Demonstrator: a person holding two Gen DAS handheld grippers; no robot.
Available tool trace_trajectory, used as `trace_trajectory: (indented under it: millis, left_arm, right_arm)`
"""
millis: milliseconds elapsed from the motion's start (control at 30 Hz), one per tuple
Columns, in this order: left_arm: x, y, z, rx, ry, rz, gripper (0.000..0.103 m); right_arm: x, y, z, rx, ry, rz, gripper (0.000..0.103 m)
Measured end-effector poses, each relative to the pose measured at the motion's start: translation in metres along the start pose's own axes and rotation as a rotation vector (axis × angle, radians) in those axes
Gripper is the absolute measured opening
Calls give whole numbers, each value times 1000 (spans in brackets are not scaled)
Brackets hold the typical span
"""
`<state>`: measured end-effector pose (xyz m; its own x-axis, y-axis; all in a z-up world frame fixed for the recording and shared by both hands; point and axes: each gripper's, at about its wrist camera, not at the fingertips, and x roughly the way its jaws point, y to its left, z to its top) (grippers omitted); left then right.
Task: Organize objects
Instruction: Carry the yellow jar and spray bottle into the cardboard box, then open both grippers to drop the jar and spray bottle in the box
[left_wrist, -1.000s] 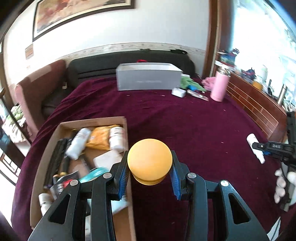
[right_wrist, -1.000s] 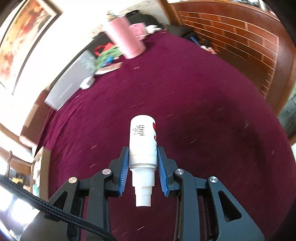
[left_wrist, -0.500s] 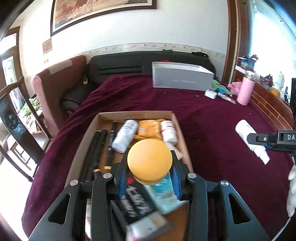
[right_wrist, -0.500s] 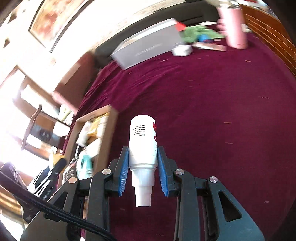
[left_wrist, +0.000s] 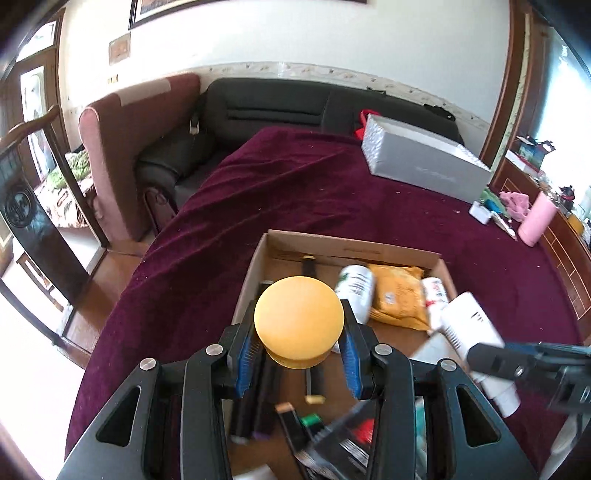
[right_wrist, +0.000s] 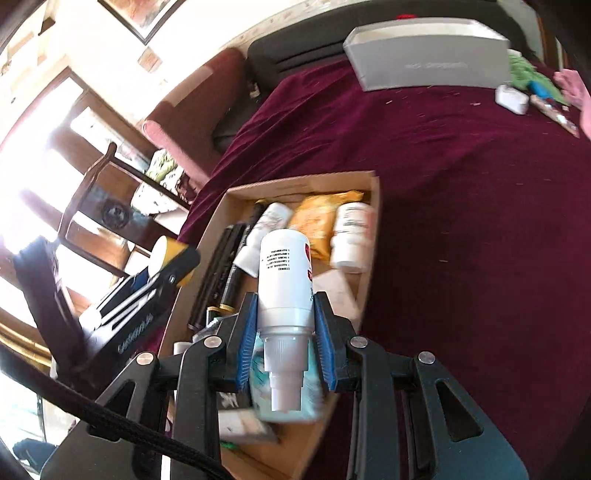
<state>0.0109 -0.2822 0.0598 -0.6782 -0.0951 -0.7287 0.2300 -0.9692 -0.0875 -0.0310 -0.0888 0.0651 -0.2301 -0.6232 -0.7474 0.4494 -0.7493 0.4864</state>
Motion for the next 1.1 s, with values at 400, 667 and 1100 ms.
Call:
trace_trajectory:
  millis: [400, 667, 1100]
  left_arm:
    - [35, 6, 3, -26, 73, -38, 36]
    - [10, -2, -2, -10, -1, -11, 49]
    - [-86, -44, -29, -19, -205, 39, 78]
  right_arm:
    - [65, 9, 16, -4, 75, -16, 29]
    - [39, 6, 18, 5, -16, -7, 34]
    - [-44, -6, -27, -37, -233, -135, 51]
